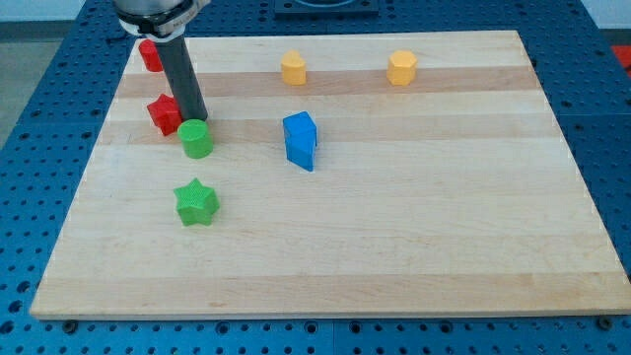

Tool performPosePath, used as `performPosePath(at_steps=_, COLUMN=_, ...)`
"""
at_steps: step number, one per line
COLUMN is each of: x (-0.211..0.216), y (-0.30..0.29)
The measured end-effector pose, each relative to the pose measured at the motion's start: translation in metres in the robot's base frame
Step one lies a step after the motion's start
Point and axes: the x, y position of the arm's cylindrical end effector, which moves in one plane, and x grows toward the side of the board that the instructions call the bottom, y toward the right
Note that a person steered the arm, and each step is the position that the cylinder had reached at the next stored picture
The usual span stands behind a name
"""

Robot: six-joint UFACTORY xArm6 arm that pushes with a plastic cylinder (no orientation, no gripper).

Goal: Slide red star towards center left

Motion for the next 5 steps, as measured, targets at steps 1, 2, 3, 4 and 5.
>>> performPosePath(at_steps=1, x=0.001, y=-0.019)
performPosePath(at_steps=2, x=0.001, y=-0.039)
performPosePath(at_steps=3, x=0.005, y=-0.047)
performPosePath(at_steps=4, x=0.032, y=-0.047)
performPosePath(at_steps=5, x=0.059, y=-0.047)
